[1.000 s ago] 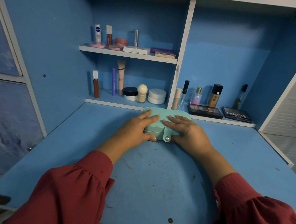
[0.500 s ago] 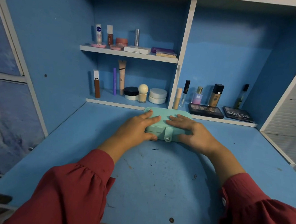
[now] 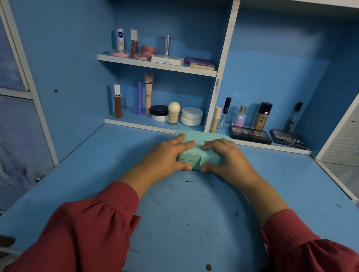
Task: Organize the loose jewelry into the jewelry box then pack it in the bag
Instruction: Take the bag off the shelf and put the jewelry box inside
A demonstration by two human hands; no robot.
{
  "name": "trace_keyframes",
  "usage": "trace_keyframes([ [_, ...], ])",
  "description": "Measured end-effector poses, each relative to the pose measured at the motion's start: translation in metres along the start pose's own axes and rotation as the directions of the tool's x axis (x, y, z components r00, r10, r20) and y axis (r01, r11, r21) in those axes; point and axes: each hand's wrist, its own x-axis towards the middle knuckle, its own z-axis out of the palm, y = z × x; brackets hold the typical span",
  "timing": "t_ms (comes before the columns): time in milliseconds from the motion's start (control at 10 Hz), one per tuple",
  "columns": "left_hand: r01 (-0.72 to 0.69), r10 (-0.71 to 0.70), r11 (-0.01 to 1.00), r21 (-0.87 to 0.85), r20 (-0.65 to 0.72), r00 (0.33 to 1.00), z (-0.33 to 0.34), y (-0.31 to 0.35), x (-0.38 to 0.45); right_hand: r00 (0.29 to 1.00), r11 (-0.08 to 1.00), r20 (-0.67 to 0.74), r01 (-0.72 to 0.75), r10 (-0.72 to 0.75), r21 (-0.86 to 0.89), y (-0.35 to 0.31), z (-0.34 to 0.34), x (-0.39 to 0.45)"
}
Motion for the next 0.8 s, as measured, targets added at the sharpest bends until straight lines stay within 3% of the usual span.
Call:
trace_keyframes([
  [500,-0.002,0.002,1.0,0.021,0.0,1.0,-0.0006,0.0014,0.0002,0.999,0.999,-0.024,-0.039,0.04,0.03,0.0001,0.0047,0.0018],
  [800,-0.004,0.004,1.0,0.006,-0.014,1.0,0.0005,0.0008,-0.0004,0.999,0.998,-0.045,0.028,-0.03,-0.049,0.0018,0.0064,-0.0027],
])
